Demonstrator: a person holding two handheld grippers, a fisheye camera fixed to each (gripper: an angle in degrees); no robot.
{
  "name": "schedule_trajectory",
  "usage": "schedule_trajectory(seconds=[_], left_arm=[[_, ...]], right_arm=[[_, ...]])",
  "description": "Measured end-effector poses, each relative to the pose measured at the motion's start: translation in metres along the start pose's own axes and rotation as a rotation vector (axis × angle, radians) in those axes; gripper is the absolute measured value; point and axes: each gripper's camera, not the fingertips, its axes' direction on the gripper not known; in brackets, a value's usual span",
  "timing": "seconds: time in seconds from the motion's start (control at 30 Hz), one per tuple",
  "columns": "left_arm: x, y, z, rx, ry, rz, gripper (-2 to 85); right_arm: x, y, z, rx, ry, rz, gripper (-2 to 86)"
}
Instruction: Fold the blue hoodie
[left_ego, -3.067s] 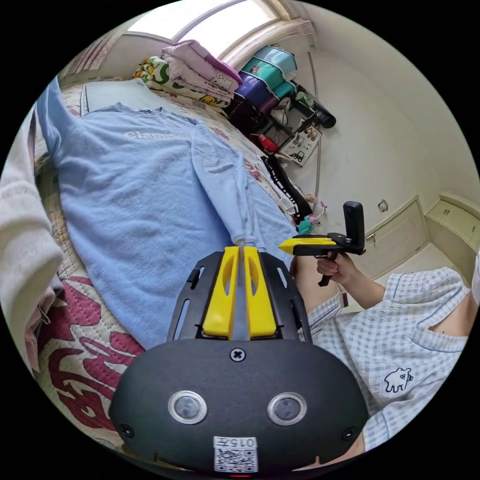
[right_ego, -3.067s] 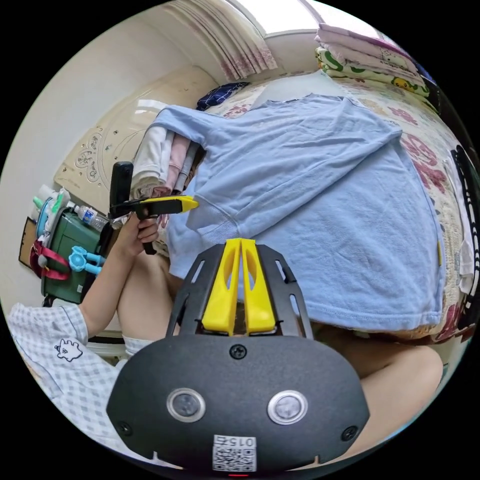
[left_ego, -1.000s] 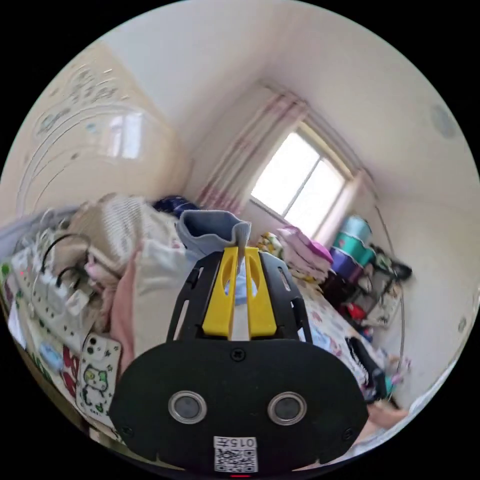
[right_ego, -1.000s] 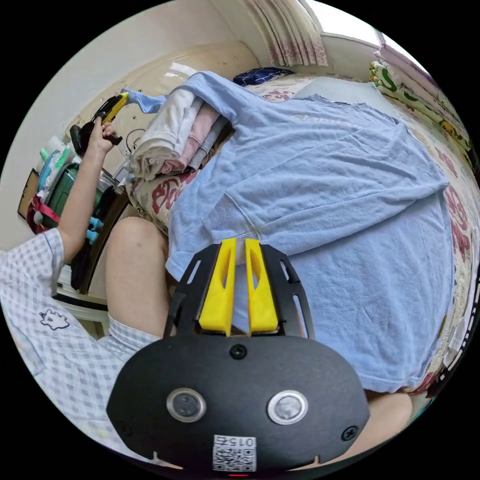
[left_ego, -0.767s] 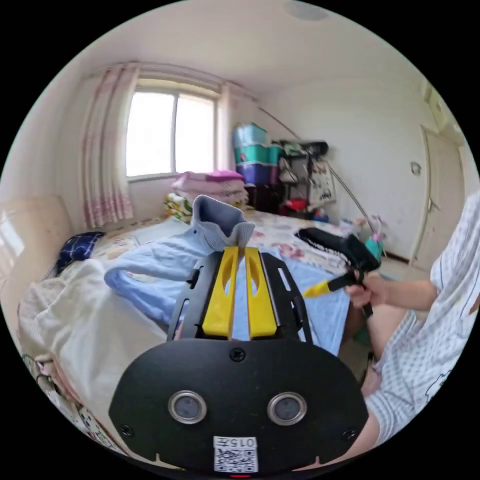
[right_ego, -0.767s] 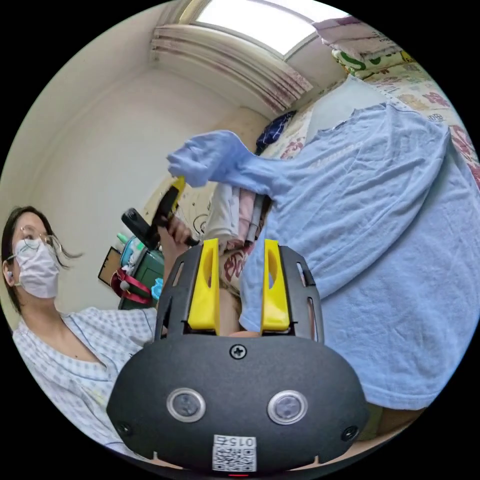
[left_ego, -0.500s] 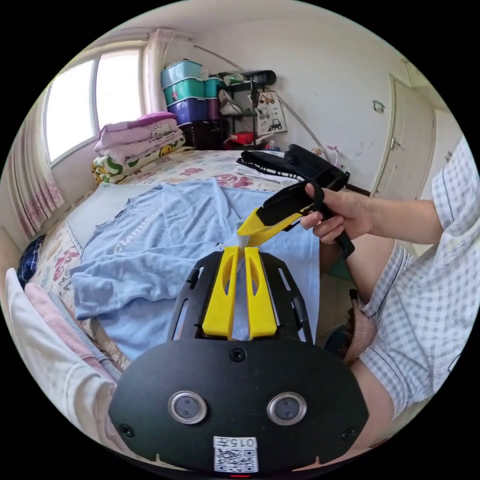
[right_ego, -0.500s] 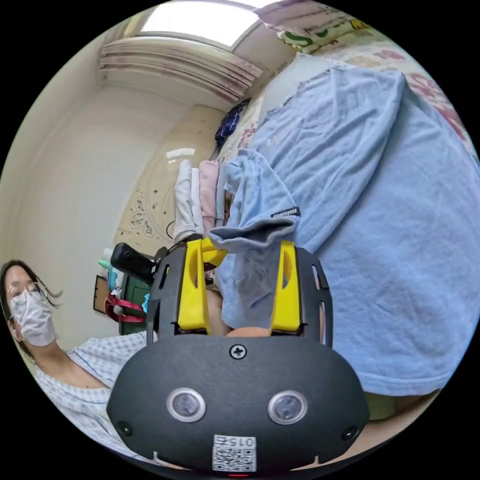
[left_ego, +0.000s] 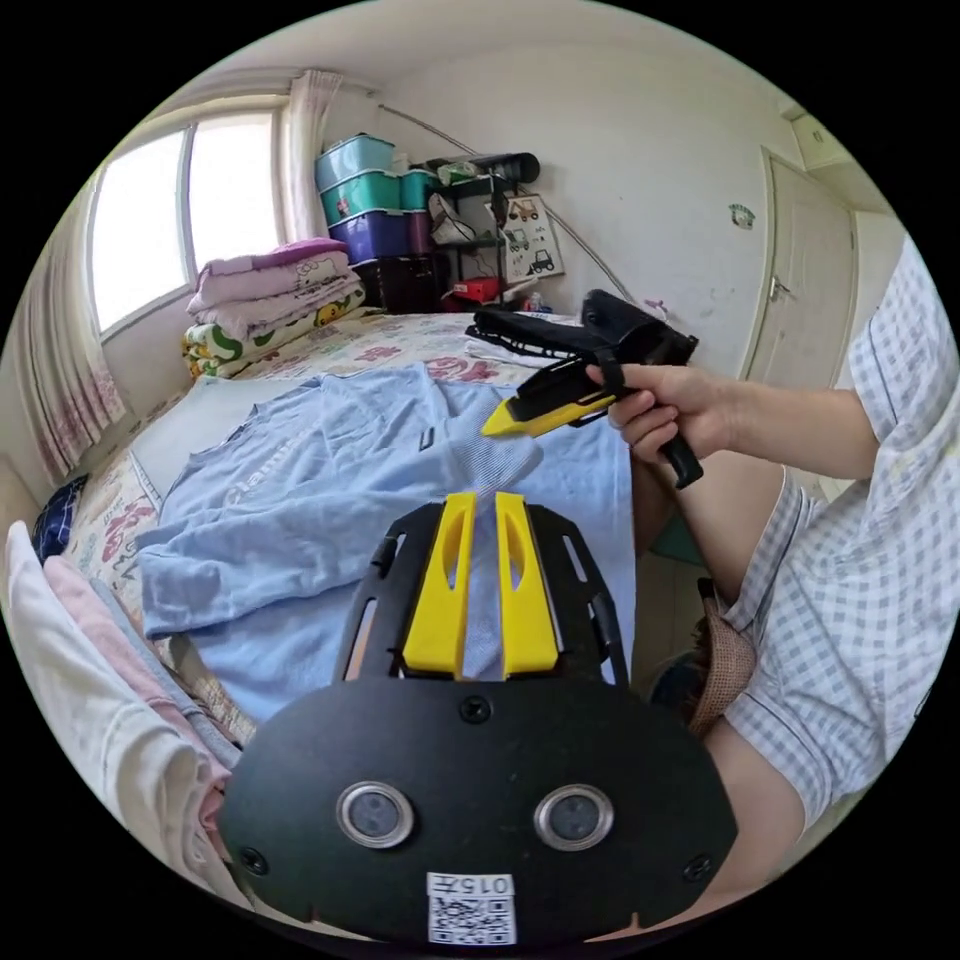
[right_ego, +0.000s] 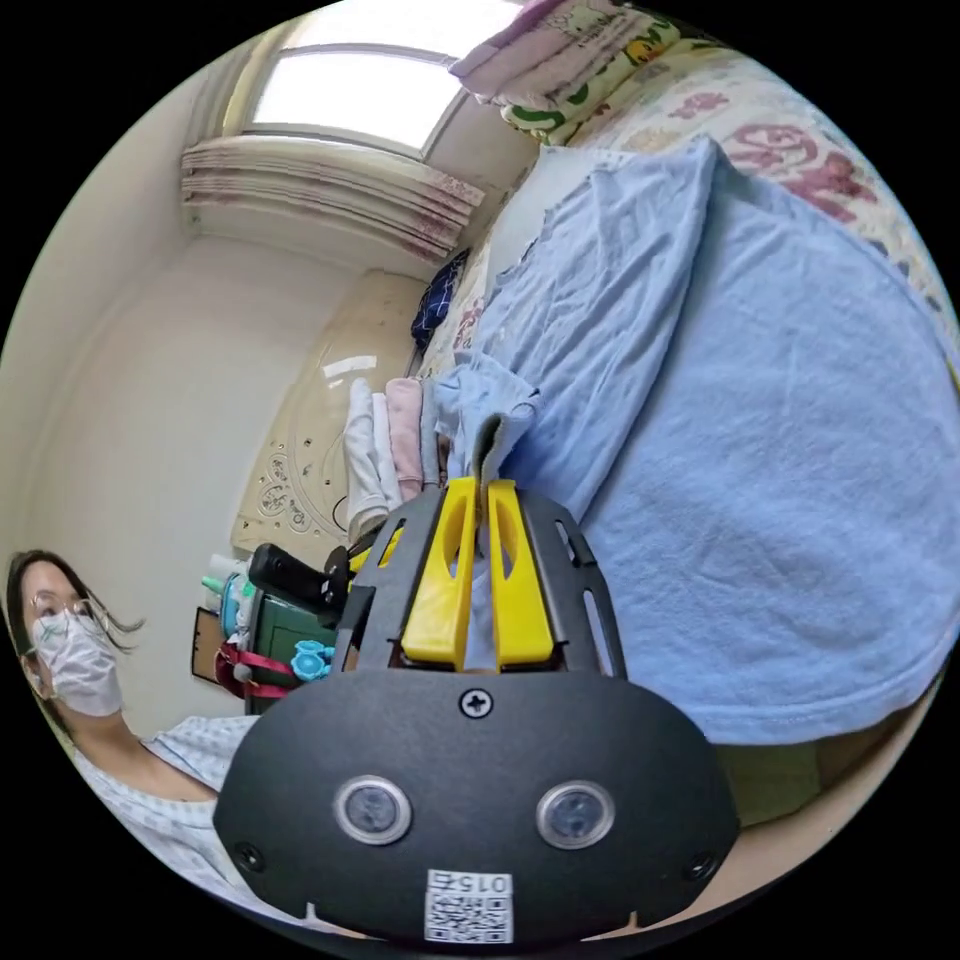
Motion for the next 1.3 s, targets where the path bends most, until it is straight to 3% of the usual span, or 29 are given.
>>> schedule_trajectory(seconds=[0.23, 0.43, 0.7, 0.83, 0.97, 1.07, 1.3], left_arm=[[-0.073, 0.028, -0.009, 0.013, -0.149, -0.355, 7.8], [-0.129, 0.063, -0.014, 0.067, -0.22, -0.652, 11.4], [-0.187, 0.094, -0.011, 0.106, -0.265, -0.892, 13.5], [-0.214, 0.11, -0.009, 0.131, -0.272, -0.988, 13.5], [-0.241, 0.112, -0.006, 0.065, -0.335, -1.011, 13.1], [-0.258, 0.122, -0.007, 0.093, -0.363, -1.098, 11.8], [-0.286, 0.14, 0.001, 0.088, -0.362, -1.166, 9.5]], right_arm=[[-0.036, 0.007, -0.04, 0.128, 0.036, -0.027, 0.7], [-0.049, 0.032, -0.028, 0.102, 0.085, -0.018, 0.8], [-0.049, 0.049, 0.02, 0.018, 0.177, 0.024, 2.4], [-0.04, 0.056, 0.024, 0.069, 0.375, 0.1, 5.4], [-0.055, 0.034, 0.037, 0.073, 0.465, 0.022, 5.9], [-0.085, -0.014, 0.08, 0.06, 0.435, -0.128, 6.2], [-0.16, -0.137, 0.297, -0.217, 0.272, -0.424, 7.6]])
